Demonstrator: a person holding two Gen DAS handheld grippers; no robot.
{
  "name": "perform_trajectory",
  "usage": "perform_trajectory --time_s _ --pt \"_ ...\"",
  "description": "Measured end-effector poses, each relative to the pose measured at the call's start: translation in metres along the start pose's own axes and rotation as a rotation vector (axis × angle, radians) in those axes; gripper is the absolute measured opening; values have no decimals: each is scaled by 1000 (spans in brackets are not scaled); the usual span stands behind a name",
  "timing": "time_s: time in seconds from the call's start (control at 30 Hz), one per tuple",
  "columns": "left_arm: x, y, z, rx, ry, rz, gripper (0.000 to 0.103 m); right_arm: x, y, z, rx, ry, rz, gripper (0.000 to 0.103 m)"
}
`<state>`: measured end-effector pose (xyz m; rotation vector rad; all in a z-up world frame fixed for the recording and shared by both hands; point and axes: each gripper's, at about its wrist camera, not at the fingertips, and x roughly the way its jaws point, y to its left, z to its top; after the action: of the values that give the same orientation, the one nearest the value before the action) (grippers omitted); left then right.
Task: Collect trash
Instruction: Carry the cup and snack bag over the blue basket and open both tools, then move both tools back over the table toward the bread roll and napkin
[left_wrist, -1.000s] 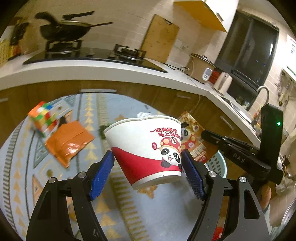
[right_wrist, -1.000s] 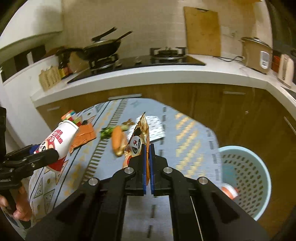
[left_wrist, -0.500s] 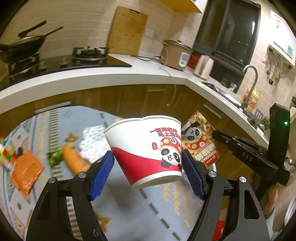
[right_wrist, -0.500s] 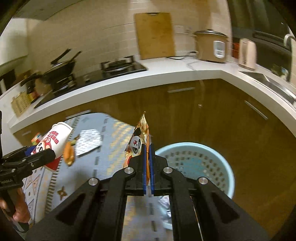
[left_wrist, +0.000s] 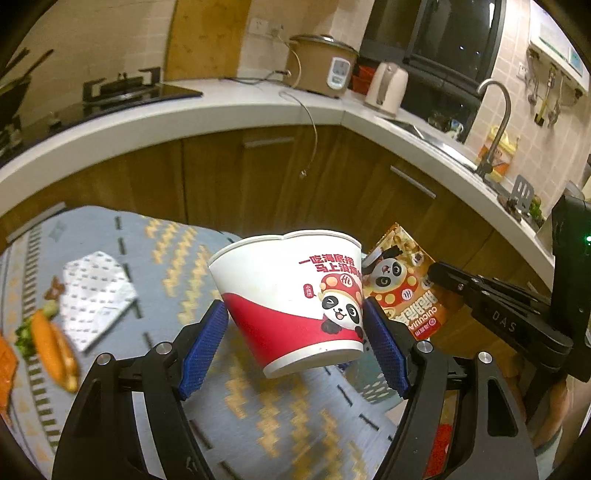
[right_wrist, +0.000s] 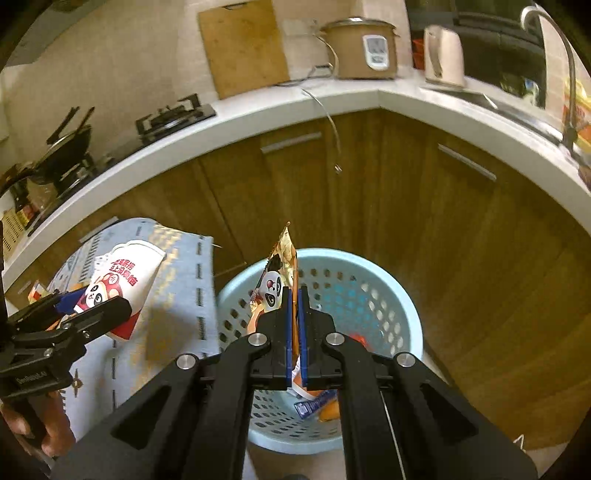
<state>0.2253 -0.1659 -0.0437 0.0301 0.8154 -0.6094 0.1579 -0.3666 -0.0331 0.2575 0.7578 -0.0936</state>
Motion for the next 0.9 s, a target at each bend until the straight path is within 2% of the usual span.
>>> perform_trajectory --time_s 0.27,0.37,0.57,0.67,0.73,0.87,0.9 --pt "30 -17 -4 13 54 2 75 16 -18 -9 29 54 -14 2" --pt "35 -18 -6 8 70 15 84 24 -20 -12 36 85 -14 5" --pt "34 -10 -12 -7 70 31 85 29 -20 -16 38 108 -12 10" --pt "28 -5 -14 -20 65 27 85 26 -17 -15 33 101 -7 18" --pt "24 -2 -16 -29 60 29 85 24 -13 -14 28 94 0 27" --pt "9 10 -21 -58 42 45 85 19 3 -13 0 73 18 36" --pt "1 16 -23 -78 26 48 85 17 9 -12 -11 67 24 42"
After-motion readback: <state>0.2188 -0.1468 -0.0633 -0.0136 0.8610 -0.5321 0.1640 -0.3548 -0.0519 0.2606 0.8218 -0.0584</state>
